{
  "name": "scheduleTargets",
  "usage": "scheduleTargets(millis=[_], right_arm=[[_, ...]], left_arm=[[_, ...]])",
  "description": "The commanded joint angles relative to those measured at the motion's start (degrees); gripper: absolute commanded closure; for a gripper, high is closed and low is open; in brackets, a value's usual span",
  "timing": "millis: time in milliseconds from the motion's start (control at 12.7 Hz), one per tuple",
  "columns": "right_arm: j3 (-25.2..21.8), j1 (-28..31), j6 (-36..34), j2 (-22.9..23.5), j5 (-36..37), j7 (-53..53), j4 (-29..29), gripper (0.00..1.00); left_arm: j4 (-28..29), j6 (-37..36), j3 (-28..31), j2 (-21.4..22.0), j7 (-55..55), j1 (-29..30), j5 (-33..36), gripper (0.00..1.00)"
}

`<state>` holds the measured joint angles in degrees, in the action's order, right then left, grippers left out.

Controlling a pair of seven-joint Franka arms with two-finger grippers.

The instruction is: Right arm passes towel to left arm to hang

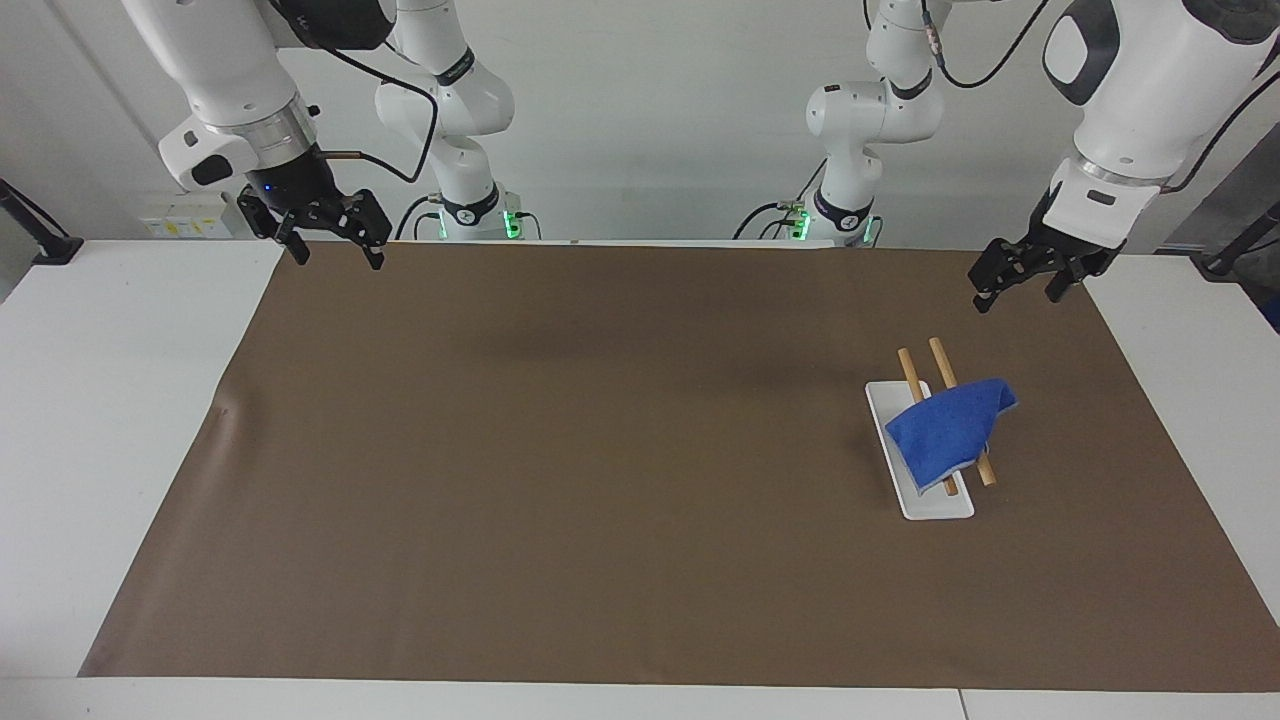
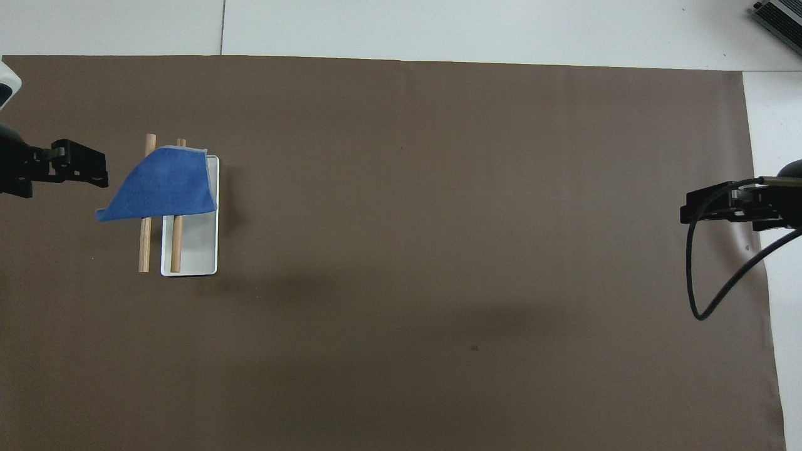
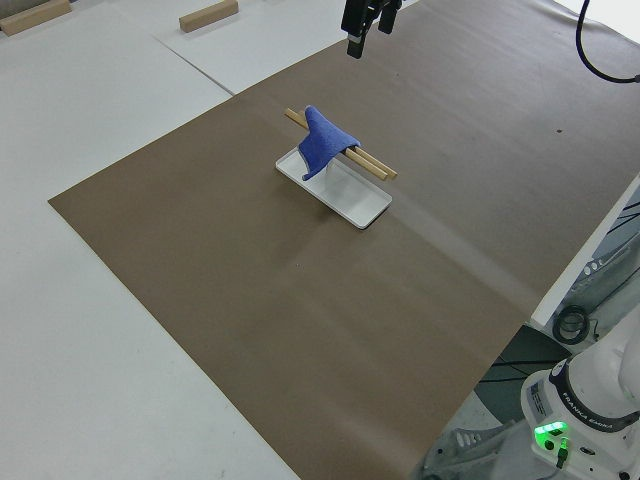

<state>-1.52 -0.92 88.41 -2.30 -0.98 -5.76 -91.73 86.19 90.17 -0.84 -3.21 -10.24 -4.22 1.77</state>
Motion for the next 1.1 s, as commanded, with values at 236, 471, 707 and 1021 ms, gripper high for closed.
scheduleTargets(millis=[236,471,707,1021], right_arm=[[0.38,0.57,-0.96,0.02,1.51,3.04,0.41,0.0],[0.38,0.56,-1.04,-0.07,1.51,2.95,0.41,0.0],[0.29,0.56,-1.04,0.02,1.6,2.95,0.41,0.0],[0.29,0.56,-1.04,-0.07,1.68,2.95,0.41,0.0]], left_arm=[[-3.49,-6.92,0.58,0.92,-0.39,-1.93,-0.45,0.0],[1.22,-5.54,0.58,4.42,0.04,-1.67,-0.62,0.0],[9.59,1.49,0.58,8.04,-0.31,-1.67,-0.62,0.0],[11.01,2.9,0.58,8.4,-0.04,-1.58,-0.71,0.0]])
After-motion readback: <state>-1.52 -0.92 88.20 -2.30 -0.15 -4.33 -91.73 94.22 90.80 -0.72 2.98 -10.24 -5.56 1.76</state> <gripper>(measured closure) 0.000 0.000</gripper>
